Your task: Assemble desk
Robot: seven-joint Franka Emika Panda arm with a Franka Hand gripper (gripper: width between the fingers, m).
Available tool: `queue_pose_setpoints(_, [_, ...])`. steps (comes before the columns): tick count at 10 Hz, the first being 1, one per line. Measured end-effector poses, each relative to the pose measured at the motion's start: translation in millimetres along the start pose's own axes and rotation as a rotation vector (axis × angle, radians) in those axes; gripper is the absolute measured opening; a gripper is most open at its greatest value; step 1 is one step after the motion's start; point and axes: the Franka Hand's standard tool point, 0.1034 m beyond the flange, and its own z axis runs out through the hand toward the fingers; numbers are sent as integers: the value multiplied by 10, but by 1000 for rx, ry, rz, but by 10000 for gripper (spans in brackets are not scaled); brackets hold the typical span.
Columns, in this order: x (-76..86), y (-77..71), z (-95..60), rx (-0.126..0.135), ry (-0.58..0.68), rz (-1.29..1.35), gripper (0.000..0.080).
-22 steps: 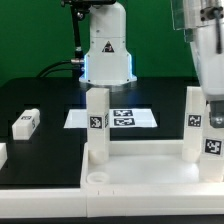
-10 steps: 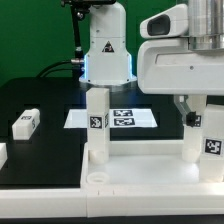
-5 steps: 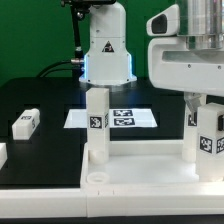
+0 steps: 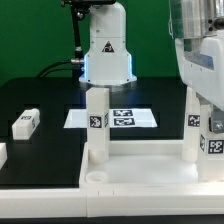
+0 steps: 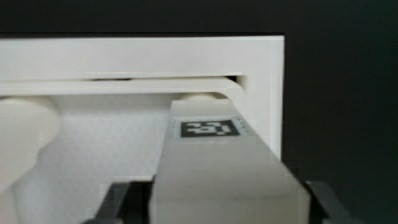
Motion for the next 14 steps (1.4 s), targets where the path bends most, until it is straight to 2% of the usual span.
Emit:
queue_pose_setpoints(4, [43,-9,5,3,6,181,285])
queue_pose_setpoints(6, [48,-7,6,3,6,179,285])
queue_pose_setpoints(7, [50,-31,-30,9,4,160,464])
queue_pose_setpoints(8, [47,-100,-198,32,-7,116,584])
queue_pose_setpoints(9, [48,-98,-287,43,-13,108,584])
queue_pose_setpoints(10, [36,-65,-263,36,-12,106,636])
queue_pose_setpoints(14, [47,-62,-252,35,-10,100,649])
